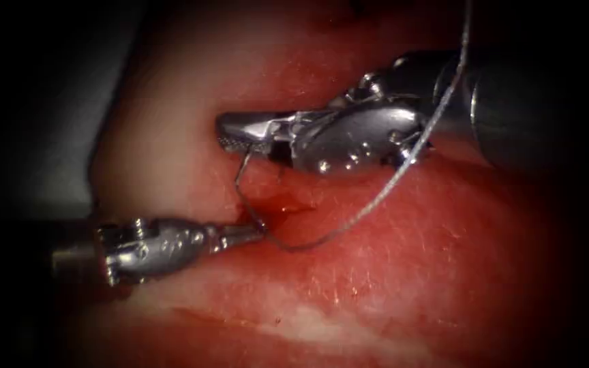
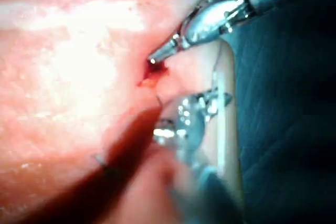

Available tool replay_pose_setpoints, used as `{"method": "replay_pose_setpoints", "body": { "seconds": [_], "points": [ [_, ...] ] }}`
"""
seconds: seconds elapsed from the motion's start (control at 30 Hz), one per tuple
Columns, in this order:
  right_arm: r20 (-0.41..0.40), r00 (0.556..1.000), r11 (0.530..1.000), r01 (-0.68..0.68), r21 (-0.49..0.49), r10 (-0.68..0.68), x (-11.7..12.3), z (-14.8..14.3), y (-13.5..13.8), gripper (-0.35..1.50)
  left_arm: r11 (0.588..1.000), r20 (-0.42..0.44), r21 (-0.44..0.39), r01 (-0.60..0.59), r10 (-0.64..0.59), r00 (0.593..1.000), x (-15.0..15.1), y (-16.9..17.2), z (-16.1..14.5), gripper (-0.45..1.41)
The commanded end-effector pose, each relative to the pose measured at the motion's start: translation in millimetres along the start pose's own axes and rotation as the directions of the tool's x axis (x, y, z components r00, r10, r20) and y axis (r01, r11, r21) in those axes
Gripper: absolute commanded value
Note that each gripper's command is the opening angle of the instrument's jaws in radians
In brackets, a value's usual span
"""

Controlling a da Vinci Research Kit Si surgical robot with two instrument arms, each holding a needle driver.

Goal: Wound Closure

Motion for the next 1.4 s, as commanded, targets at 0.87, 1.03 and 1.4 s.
{"method": "replay_pose_setpoints", "body": {
  "seconds": [0.87,1.03,1.4],
  "points": [
    [0.024,0.989,0.989,-0.145,-0.006,0.145,-1.5,0.2,0.4,-0.35,1.000,0.002,-0.004,0.000,0.000,1.000,-0.1,-0.1,0.4,-0.10],
    [0.047,0.994,0.992,-0.102,0.074,0.099,0.2,2.0,-0.7,-0.35,1.000,0.002,-0.004,0.000,0.000,1.000,-0.1,0.0,0.4,-0.10],
    [-0.008,0.977,0.976,-0.213,0.041,0.213,0.4,2.7,-0.8,-0.35,1.000,0.003,-0.003,0.000,0.000,1.000,-0.1,-0.1,0.2,-0.10]
  ]
}}
